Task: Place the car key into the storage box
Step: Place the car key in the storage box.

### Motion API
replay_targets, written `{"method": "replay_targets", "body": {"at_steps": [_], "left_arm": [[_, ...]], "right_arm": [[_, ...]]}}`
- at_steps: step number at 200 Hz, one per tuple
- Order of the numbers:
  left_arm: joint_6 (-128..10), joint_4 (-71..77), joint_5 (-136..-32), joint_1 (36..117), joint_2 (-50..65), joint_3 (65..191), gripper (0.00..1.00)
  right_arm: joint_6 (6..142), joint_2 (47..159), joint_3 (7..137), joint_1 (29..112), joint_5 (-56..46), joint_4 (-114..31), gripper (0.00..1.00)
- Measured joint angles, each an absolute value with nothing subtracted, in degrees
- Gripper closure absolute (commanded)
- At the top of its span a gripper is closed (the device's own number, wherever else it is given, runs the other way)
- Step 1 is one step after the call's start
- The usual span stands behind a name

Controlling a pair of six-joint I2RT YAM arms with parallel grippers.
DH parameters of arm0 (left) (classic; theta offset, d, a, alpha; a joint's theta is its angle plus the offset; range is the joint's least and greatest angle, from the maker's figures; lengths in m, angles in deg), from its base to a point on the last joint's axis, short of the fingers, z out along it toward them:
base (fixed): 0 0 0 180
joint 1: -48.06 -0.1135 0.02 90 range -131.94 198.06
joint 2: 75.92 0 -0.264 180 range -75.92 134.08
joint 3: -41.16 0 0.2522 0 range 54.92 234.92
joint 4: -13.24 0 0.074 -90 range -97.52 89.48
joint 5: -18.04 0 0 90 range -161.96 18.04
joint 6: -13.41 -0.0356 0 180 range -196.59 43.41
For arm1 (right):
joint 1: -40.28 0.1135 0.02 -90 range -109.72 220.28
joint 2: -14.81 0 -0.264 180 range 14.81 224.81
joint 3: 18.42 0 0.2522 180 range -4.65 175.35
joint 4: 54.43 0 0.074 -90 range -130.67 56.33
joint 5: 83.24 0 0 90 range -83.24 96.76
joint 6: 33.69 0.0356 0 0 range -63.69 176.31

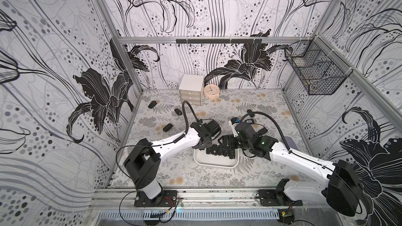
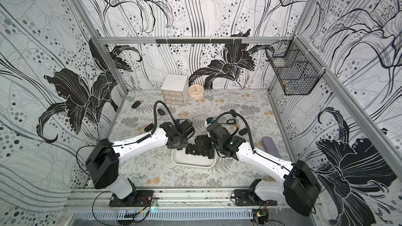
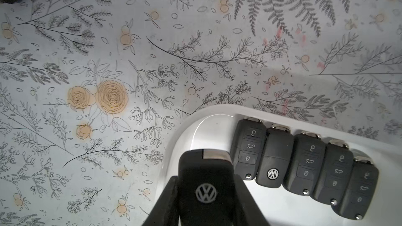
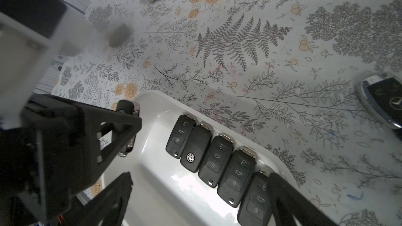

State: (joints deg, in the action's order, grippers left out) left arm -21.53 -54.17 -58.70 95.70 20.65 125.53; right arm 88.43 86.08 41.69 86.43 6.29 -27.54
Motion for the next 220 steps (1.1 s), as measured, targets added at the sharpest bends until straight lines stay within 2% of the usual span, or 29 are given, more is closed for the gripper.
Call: {"method": "replay_targets", "body": {"at_steps": [145,220], "left_arm": [[-24.15,-51.64,-59.38,96.49,31.08,127.6,0.74],[-25.83,-52.64,-59.12,96.4,32.74,129.94,0.72]], "right_arm": [[88.63,85.14,40.1,86.21,6.31,-27.37,0.0],[88.65,85.14,40.08,85.84,6.31,-27.34,0.0]]}}
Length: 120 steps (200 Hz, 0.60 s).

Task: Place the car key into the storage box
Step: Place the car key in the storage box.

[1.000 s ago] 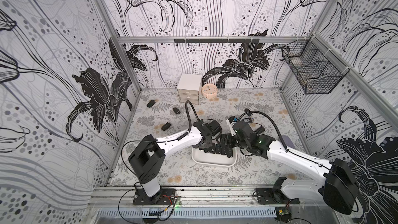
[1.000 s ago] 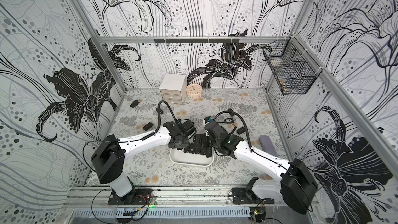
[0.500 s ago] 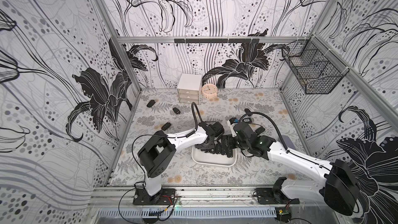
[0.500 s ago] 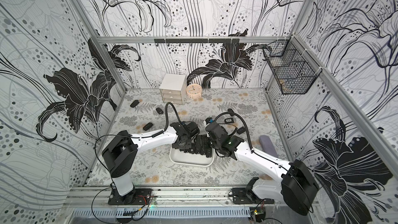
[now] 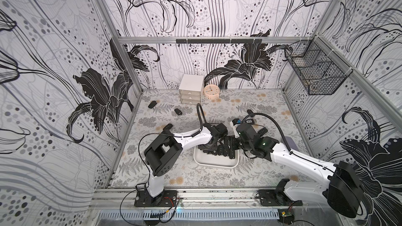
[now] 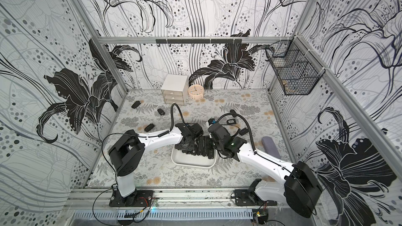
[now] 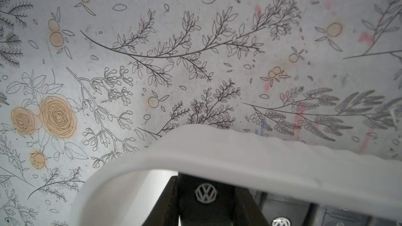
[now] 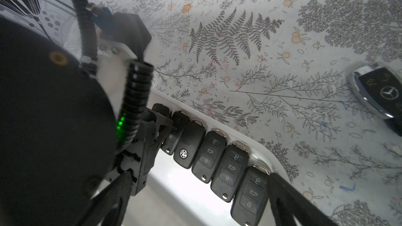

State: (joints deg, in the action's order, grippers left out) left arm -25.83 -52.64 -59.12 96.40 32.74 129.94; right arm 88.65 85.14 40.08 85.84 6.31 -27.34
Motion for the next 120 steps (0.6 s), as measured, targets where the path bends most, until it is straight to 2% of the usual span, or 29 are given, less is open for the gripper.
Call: {"method": "replay_targets", "body": {"at_steps": [84,120], "left_arm": [[-26.82,-54.59,-57.8,96.4,32.74,130.18,0.71],[-27.1,-54.35,-57.85,96.38,32.74,130.18,0.66]], "right_arm": [[88.63,85.16,40.08,85.82,6.29,-27.34,0.0],[88.63,85.27,40.08,85.82,6.29,-27.34,0.0]]}}
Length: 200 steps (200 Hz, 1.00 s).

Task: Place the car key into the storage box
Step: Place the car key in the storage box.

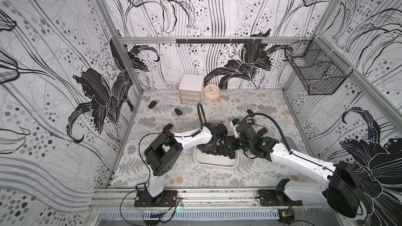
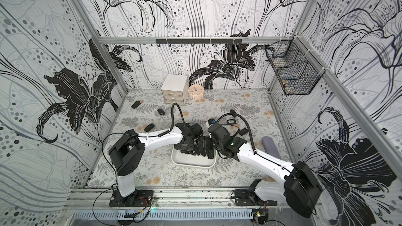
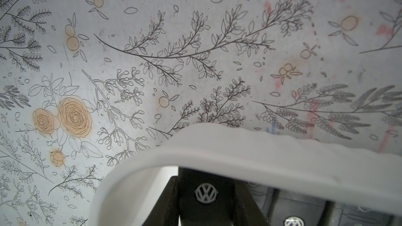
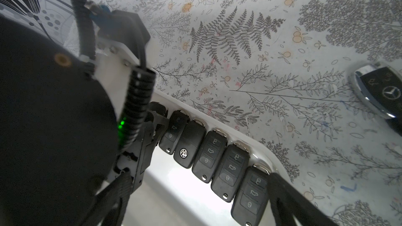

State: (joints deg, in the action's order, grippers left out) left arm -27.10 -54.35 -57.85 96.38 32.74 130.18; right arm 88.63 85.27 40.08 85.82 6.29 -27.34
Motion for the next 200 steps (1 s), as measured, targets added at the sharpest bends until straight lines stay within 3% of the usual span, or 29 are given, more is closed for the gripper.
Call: {"method": "replay_targets", "body": {"at_steps": [30,200], "left_arm": [[-27.16,-53.73,-58.02,96.4,32.74,130.14,0.6],[-27.25,-54.13,-57.87,96.12,32.35,129.72,0.59]], "right_arm": [[88.65,85.27,40.08,85.82,6.29,-27.37,0.0],[88.67,85.27,39.88,85.82,5.72,-27.39,0.0]]}}
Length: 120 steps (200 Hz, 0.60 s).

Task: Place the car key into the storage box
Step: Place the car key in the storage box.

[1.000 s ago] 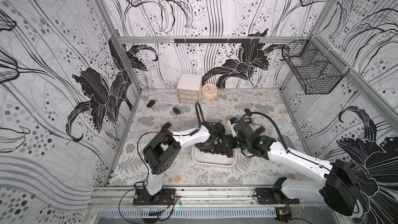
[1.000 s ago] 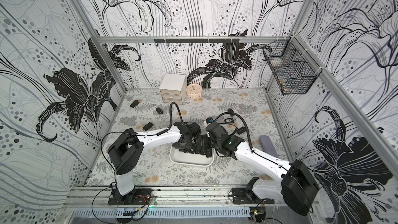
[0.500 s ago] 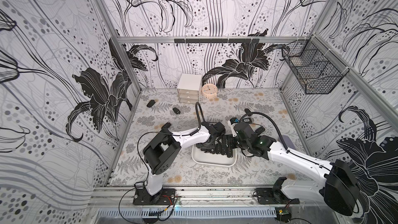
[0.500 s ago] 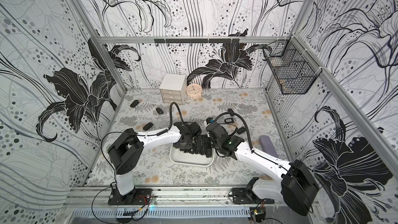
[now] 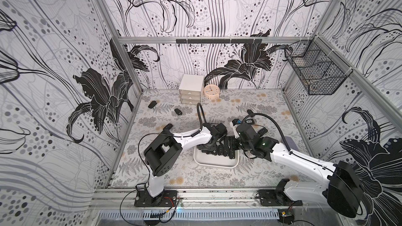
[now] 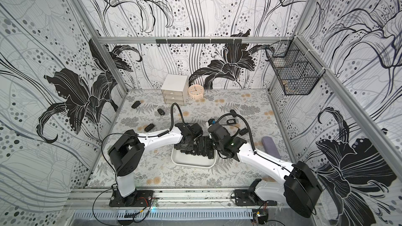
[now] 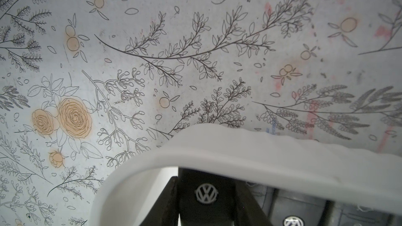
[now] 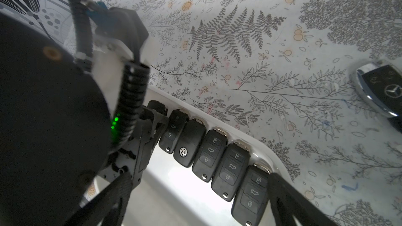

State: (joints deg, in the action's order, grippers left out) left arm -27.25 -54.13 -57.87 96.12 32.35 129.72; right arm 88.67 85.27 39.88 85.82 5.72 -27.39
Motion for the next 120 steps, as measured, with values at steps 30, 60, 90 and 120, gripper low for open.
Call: {"method": "replay_targets", "body": {"at_steps": [30,60,90,120], "left_arm": [[-27.41,-54.08,-57.8,96.09,32.35,129.66,0.53],[-27.49,-53.84,-57.61,96.05,32.35,128.98,0.47],[-27.49,-53.65,-57.61,95.94,32.33,128.98,0.47],[-27.49,-53.67,-57.63,95.83,32.11,128.98,0.47]], "right_arm": [[88.67,85.31,39.88,85.82,4.72,-27.41,0.0],[88.65,85.68,39.88,85.82,4.11,-27.41,0.0],[88.65,85.84,39.88,85.82,3.93,-27.43,0.0],[88.65,85.84,39.88,85.82,3.95,-27.41,0.0]]}}
